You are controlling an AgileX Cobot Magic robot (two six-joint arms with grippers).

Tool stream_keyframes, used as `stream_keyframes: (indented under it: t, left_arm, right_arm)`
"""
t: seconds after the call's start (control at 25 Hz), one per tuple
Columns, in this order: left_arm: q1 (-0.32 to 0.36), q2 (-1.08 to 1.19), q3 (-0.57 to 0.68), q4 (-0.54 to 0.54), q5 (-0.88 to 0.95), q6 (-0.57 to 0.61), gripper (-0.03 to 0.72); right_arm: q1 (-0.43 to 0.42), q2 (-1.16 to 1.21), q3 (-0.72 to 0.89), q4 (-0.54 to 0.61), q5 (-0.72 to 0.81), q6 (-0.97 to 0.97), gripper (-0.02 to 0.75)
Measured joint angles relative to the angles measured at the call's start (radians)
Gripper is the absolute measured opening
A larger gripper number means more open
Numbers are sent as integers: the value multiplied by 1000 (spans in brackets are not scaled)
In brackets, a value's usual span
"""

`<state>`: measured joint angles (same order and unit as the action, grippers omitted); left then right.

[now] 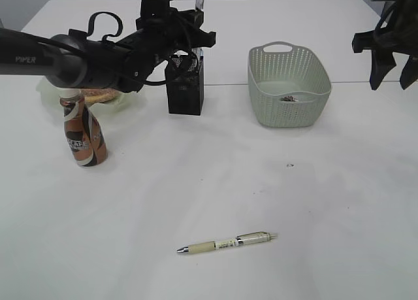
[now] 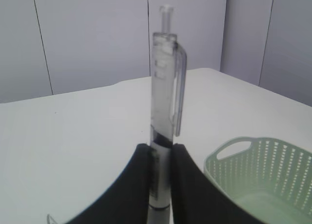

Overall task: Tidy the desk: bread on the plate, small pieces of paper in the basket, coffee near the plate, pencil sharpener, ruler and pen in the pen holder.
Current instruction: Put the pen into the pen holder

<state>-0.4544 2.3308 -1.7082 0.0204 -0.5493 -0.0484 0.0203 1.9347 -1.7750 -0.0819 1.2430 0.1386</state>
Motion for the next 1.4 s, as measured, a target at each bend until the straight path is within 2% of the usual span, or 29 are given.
stream_keyframes:
  t: [0.52, 1.12, 1.32, 1.4]
  left_arm:
    - [42, 64, -23, 0, 2, -14, 63]
    - [44, 91, -23, 20, 0, -25, 67]
    - [44, 91, -23, 33, 5, -25, 111]
    - [44, 91, -23, 33, 23, -25, 172]
  right_arm:
    - [0, 0, 0, 0, 0, -2, 365]
    - [0, 0, 0, 0, 0, -2, 365]
    - [0, 0, 0, 0, 0, -2, 366]
    - [0, 0, 0, 0, 0, -2, 366]
